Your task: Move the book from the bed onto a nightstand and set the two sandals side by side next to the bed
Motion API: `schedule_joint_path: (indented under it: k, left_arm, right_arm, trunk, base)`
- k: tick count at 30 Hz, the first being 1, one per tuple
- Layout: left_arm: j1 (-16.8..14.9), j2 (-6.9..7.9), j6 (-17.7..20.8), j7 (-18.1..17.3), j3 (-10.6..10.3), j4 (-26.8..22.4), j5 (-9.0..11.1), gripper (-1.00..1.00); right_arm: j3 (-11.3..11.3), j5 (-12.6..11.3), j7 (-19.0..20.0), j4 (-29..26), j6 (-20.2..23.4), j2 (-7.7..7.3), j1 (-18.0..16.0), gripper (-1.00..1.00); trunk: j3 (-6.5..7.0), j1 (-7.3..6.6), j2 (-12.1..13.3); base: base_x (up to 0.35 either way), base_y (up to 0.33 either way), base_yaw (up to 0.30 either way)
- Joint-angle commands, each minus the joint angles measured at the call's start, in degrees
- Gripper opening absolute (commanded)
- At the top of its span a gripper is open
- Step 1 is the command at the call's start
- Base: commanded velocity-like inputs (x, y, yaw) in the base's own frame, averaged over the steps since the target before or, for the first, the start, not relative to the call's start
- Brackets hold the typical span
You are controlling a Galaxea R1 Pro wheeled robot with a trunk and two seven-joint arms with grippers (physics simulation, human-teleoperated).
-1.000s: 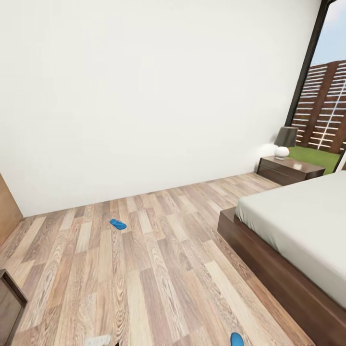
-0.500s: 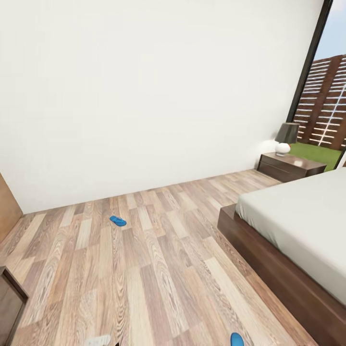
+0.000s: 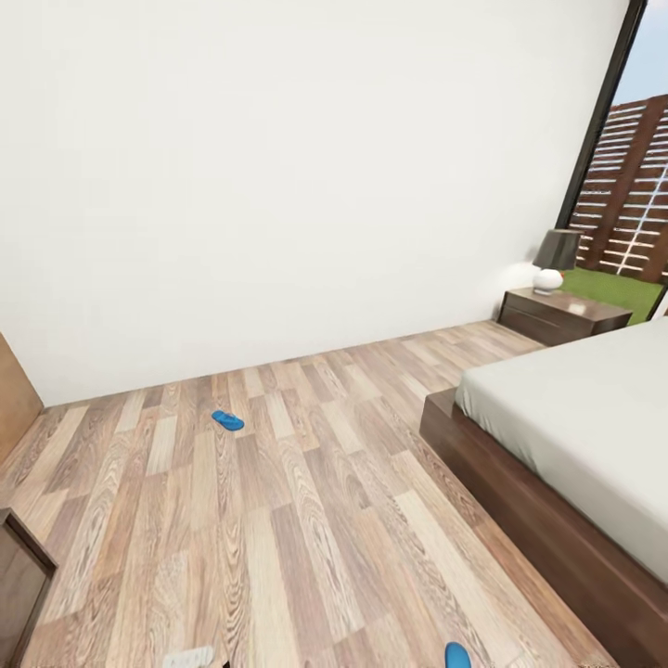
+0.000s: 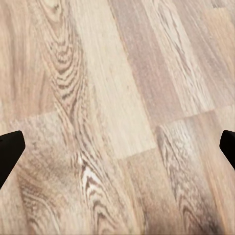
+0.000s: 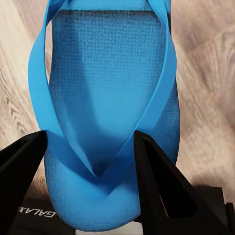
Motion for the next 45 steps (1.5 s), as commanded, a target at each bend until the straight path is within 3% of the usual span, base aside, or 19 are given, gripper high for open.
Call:
schedule_joint_path:
  k: [1, 14, 24, 45]
  left_arm:
    - [-0.04, -0.02, -0.02, -0.51, 0.35, 0.07, 0.2, 1.0]
    - [-0.04, -0.02, -0.02, -0.51, 0.39, 0.06, 0.25, 1.0]
    - [-0.04, 0.06, -0.02, -0.49, 0.43, 0.06, 0.27, 1.0]
    - [-0.04, 0.07, -0.02, -0.48, 0.36, 0.06, 0.36, 1.0]
  right_arm:
    - [-0.13, -0.32, 0.27, 0.08, -0.05, -0.01, -0.04, -1.0]
    - [-0.13, -0.32, 0.27, 0.08, -0.05, -0.01, -0.04, -1.0]
    - [-0.13, -0.32, 0.25, 0.08, -0.05, -0.01, -0.04, -1.0]
    - [-0.13, -0.32, 0.27, 0.08, -0.05, -0.01, -0.04, -1.0]
  trunk:
    - [-0.14, -0.01, -0.02]
    - [-1.3, -0.01, -0.02]
    - [-1.44, -0.01, -0.02]
    - [-1.44, -0.01, -0.02]
  base:
    - [0.0, 0.0, 0.0]
    - [0.0, 0.0, -0.005]
    - [0.008, 0.0, -0.006]
    - [0.289, -0.057, 0.0]
